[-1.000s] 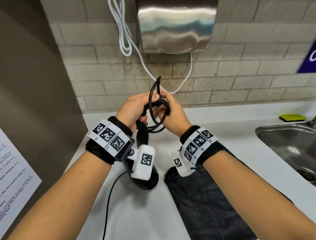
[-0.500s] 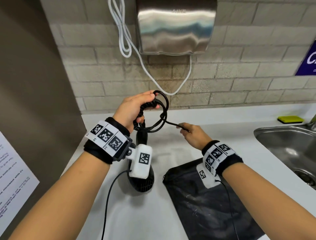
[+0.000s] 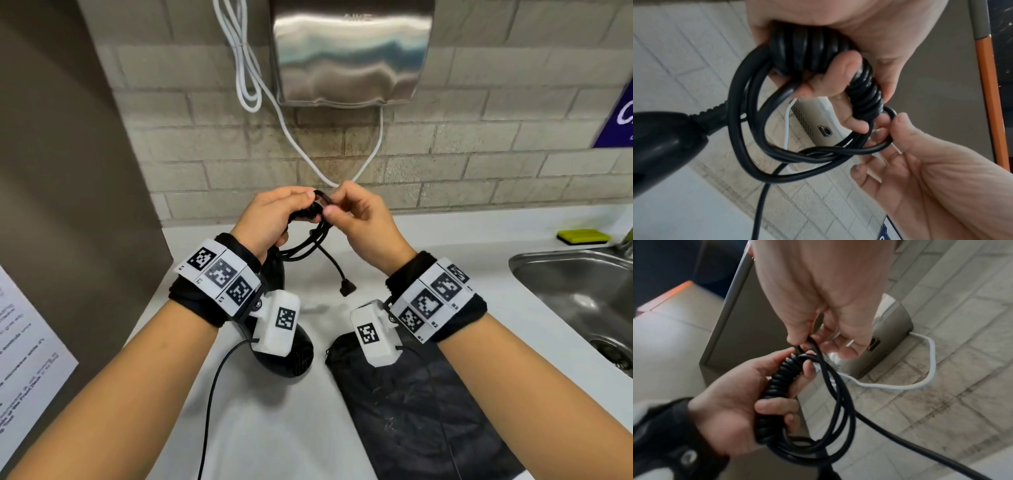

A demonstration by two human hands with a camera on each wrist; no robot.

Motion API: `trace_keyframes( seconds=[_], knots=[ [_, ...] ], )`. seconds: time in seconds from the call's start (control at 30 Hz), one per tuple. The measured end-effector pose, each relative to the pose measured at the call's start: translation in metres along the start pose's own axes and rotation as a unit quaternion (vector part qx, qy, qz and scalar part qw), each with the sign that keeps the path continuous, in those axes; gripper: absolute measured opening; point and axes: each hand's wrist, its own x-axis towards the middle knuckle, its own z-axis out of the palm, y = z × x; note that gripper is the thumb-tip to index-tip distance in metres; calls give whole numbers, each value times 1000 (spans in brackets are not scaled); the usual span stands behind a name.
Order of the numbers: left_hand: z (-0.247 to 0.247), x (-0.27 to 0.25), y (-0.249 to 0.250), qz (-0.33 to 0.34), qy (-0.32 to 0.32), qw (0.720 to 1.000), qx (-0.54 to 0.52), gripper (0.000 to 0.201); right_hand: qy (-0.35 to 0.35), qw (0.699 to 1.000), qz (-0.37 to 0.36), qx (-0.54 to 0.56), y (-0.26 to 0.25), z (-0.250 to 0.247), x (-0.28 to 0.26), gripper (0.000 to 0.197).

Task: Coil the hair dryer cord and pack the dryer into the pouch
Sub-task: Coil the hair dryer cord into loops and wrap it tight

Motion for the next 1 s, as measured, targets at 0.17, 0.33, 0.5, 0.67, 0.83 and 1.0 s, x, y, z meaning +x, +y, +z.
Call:
trace_keyframes(
  seconds=[0.17,0.33,0.5,0.67,0.83,1.0],
  knots=[
    [-1,-2,0,-1,-3,1000,-1,11,11,995,-67,-70,7,10,-2,34],
    [-6,-5,2,0,-1,1000,1,9,-6,993,-34,-114,12,7,-2,32],
    [-9,-6,4,4,-19,1000,-6,15,-161,962,110,-193,43,2,-14,21],
    [-13,-9,2,11,-9,1000,-14,9,-56,975,161,-141,48,-4,-14,25],
    [-12,-8,2,-4,2,1000,-7,8,-2,981,91,-171,36,-15,6,16],
    [-5,-7,1,-10,-5,998,64,9,82,977,-6,-198,22,-21,20,16]
  ],
)
